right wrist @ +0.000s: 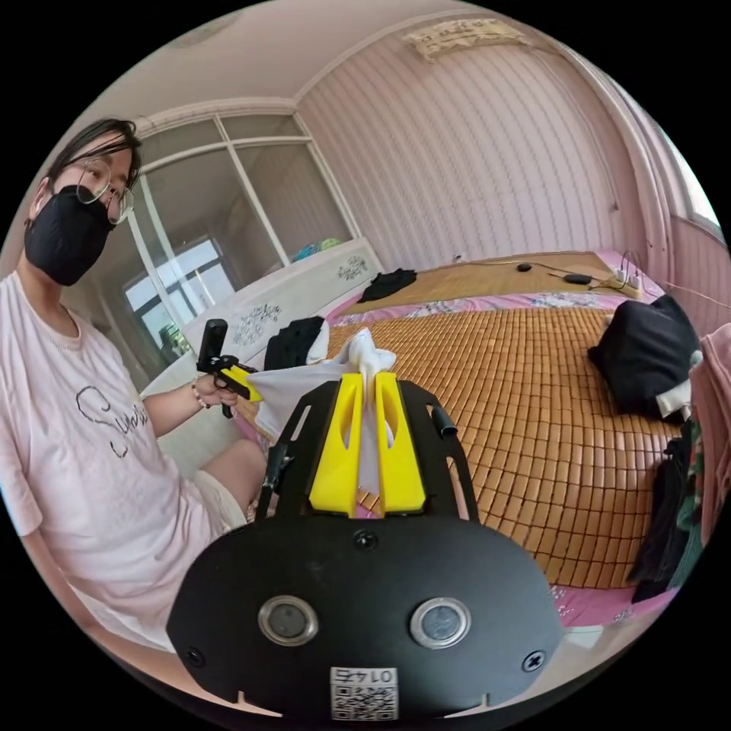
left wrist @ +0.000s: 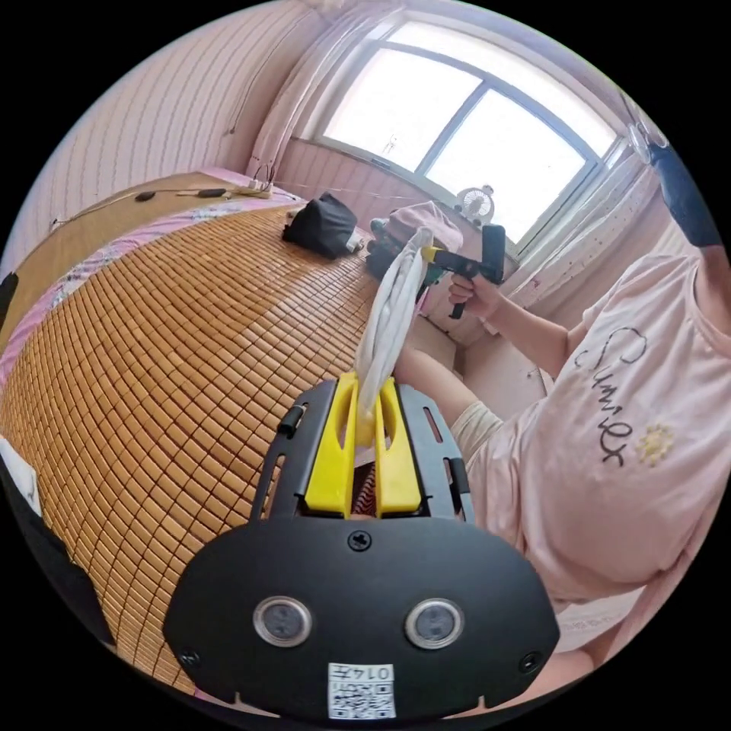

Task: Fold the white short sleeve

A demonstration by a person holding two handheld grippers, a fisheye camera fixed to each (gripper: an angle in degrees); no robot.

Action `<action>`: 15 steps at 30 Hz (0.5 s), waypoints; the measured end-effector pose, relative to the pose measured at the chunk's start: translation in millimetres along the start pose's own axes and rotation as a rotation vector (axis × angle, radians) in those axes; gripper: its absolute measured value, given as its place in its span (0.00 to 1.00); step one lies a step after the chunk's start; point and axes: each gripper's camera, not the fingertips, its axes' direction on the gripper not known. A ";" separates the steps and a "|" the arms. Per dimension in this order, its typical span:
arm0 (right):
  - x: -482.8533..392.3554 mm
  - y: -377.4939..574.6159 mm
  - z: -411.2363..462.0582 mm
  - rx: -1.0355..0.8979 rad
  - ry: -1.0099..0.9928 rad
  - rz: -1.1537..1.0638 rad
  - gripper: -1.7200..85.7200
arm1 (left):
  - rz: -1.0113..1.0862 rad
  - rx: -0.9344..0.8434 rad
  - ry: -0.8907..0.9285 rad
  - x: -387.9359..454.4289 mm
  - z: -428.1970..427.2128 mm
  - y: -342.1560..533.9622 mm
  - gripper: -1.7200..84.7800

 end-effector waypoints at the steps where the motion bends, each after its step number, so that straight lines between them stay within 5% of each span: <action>1: 2.2 -4.5 -3.3 0.010 0.010 0.001 0.04 | 0.027 0.017 -0.015 7.9 -7.8 -13.9 0.03; 7: 46.0 -58.5 -38.7 0.084 0.181 0.001 0.04 | 0.103 0.065 -0.075 17.9 -0.2 -105.9 0.02; 15: 178.3 -189.3 -82.0 -0.102 0.412 -0.027 0.05 | 0.113 0.140 0.002 -2.7 83.5 -269.7 0.02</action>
